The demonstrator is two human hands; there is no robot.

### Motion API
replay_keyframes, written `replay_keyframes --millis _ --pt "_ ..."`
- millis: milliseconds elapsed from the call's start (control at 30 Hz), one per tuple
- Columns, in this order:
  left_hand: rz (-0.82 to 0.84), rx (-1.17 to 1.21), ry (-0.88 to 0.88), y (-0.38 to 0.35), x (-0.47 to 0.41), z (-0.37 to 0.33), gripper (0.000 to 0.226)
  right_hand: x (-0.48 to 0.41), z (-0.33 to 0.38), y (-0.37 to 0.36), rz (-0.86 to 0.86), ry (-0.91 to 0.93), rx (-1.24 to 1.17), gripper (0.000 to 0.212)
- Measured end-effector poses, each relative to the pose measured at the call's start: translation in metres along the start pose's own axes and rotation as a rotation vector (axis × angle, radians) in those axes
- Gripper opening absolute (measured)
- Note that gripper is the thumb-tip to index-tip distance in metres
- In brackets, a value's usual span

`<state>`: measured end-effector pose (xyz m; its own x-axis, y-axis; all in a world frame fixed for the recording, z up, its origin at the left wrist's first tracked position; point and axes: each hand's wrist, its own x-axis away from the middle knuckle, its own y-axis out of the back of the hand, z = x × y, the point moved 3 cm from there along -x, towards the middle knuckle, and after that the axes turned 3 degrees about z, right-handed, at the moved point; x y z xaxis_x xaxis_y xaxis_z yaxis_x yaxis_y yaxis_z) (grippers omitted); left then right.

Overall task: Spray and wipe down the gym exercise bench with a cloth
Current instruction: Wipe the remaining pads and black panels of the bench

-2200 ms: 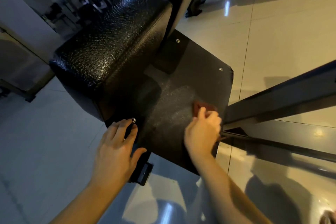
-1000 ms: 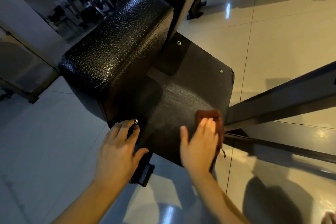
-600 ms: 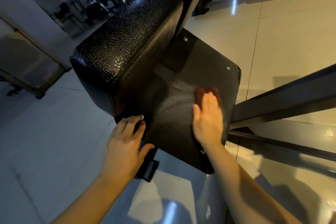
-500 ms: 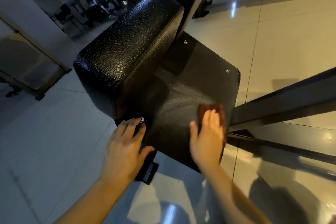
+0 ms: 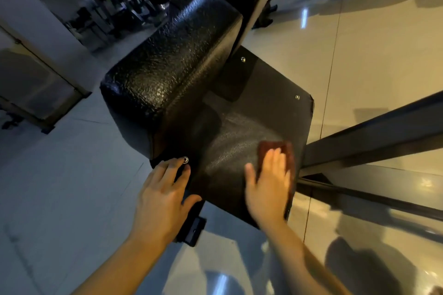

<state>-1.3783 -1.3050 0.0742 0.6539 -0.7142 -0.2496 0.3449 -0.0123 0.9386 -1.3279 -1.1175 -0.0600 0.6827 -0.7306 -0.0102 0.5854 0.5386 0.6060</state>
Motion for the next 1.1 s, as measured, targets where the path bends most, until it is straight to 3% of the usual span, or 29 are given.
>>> replay_keyframes --millis 133,200,233,333,400,467,567,700,767,933,1000,1100 --pt "0.001 0.001 0.004 -0.002 -0.001 0.004 0.067 0.016 0.074 -0.008 0.191 0.505 -0.067 0.064" --pt "-0.001 -0.003 -0.002 -0.001 -0.001 0.003 0.065 -0.023 0.08 -0.007 0.145 0.664 -0.035 0.059" --pt "0.002 -0.007 -0.008 0.001 -0.001 0.003 0.065 -0.043 0.074 -0.008 0.11 0.633 -0.015 0.06" --pt "-0.011 0.006 -0.014 0.001 -0.001 0.001 0.066 -0.069 0.032 -0.006 -0.008 0.22 -0.05 0.067" --pt "-0.015 0.017 -0.009 -0.002 -0.001 0.001 0.067 -0.046 0.014 -0.004 -0.065 0.052 -0.076 0.069" --pt "-0.009 0.019 -0.007 -0.004 -0.002 0.003 0.067 0.002 0.029 -0.011 -0.022 0.095 -0.071 0.07" --pt "-0.01 -0.004 0.002 0.0 -0.004 0.002 0.059 0.06 0.076 -0.023 0.082 0.408 -0.15 0.058" --pt "0.003 -0.04 -0.006 0.003 -0.003 0.002 0.058 0.035 0.058 -0.013 0.124 0.631 -0.27 0.049" --pt "0.008 -0.036 -0.012 0.002 -0.002 0.003 0.062 0.018 0.029 -0.007 0.105 0.544 -0.217 0.053" --pt "0.006 0.006 -0.017 -0.001 -0.004 0.004 0.064 0.034 -0.021 -0.005 -0.001 0.01 -0.23 0.068" --pt "0.008 -0.004 -0.02 0.0 -0.004 0.005 0.064 0.067 0.003 -0.015 0.032 0.033 -0.27 0.067" --pt "0.023 -0.027 -0.015 0.002 -0.004 0.003 0.064 0.098 0.037 -0.027 0.138 0.314 -0.26 0.071"
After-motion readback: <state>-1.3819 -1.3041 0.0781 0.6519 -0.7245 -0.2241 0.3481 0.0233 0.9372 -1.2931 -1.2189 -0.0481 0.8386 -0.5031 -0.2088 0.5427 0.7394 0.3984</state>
